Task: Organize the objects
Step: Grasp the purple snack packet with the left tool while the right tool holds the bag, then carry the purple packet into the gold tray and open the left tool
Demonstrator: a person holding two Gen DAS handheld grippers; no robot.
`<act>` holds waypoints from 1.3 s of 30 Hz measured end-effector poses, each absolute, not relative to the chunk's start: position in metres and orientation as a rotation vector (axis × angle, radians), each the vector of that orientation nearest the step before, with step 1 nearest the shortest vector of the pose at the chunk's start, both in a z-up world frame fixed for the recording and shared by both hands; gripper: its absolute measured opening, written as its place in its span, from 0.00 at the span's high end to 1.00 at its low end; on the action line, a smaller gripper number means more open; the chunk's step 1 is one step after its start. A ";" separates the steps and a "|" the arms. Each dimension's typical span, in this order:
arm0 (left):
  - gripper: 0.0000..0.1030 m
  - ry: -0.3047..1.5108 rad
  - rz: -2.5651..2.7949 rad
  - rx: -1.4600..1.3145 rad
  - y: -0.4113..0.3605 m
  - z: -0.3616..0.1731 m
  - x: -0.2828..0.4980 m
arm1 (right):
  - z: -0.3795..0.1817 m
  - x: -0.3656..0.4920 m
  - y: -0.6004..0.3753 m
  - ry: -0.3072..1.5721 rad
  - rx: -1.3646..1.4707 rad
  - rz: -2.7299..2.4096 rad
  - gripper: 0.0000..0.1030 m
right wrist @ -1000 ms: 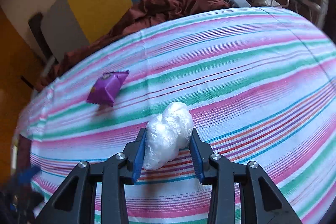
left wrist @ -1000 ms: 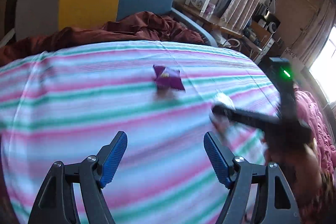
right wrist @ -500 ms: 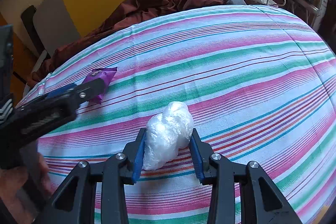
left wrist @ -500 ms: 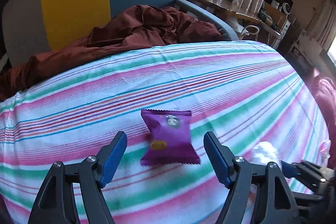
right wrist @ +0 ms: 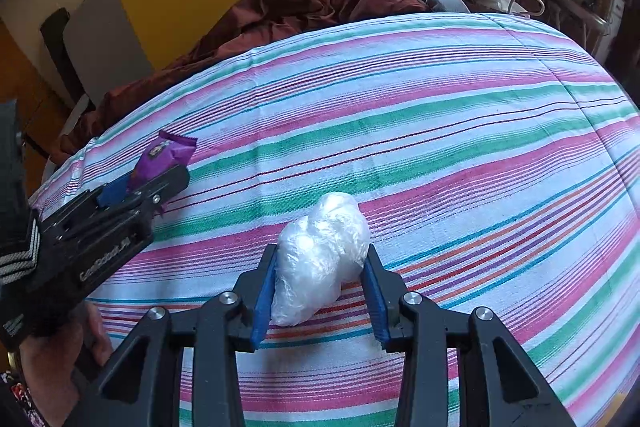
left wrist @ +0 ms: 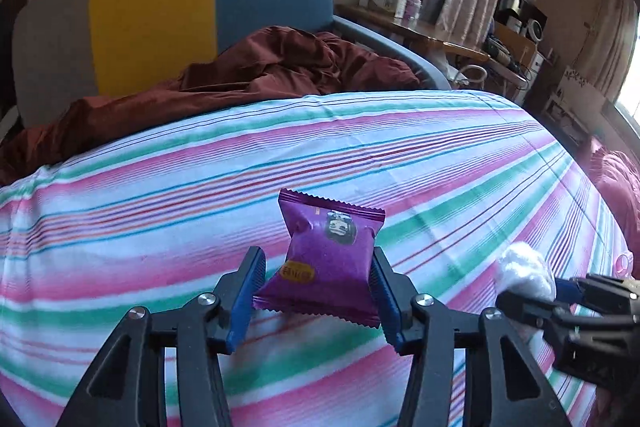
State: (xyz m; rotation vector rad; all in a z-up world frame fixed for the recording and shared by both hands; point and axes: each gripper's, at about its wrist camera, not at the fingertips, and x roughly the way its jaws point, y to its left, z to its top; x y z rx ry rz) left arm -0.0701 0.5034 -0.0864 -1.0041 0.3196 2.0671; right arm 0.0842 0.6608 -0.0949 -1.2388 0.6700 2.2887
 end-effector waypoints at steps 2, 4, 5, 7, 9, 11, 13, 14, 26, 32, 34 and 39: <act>0.49 0.314 2.078 -0.996 0.494 -0.085 -0.066 | -0.095 0.084 0.660 0.668 -1.227 2.289 0.61; 0.49 0.316 2.090 -0.988 0.484 -0.084 -0.059 | -0.094 0.084 0.659 0.671 -1.213 2.284 0.61; 0.49 0.314 2.094 -0.980 0.480 -0.083 -0.056 | -0.094 0.084 0.659 0.665 -1.212 2.284 0.61; 0.49 0.307 2.098 -0.959 0.469 -0.080 -0.047 | -0.094 0.082 0.656 0.641 -1.214 2.289 0.61; 0.49 0.302 2.107 -0.931 0.457 -0.076 -0.037 | -0.093 0.081 0.653 0.627 -1.211 2.292 0.62; 0.49 0.303 2.113 -0.903 0.447 -0.072 -0.029 | -0.093 0.080 0.650 0.621 -1.210 2.298 0.62; 0.49 0.309 2.125 -0.871 0.436 -0.068 -0.019 | -0.091 0.078 0.646 0.599 -1.212 2.308 0.62; 0.49 0.310 2.130 -0.861 0.432 -0.067 -0.016 | -0.090 0.077 0.643 0.581 -1.213 2.315 0.62; 0.49 0.207 2.168 -0.910 0.374 -0.066 0.002 | -0.080 0.067 0.601 0.420 -1.210 2.417 0.62; 0.49 0.228 2.169 -0.896 0.356 -0.066 0.018 | -0.082 0.067 0.575 0.409 -1.234 2.455 0.62; 0.49 0.238 2.169 -0.889 0.350 -0.065 0.023 | -0.083 0.066 0.564 0.397 -1.251 2.472 0.62; 0.49 0.217 2.179 -0.887 0.332 -0.062 0.029 | -0.085 0.069 0.540 0.384 -1.280 2.506 0.62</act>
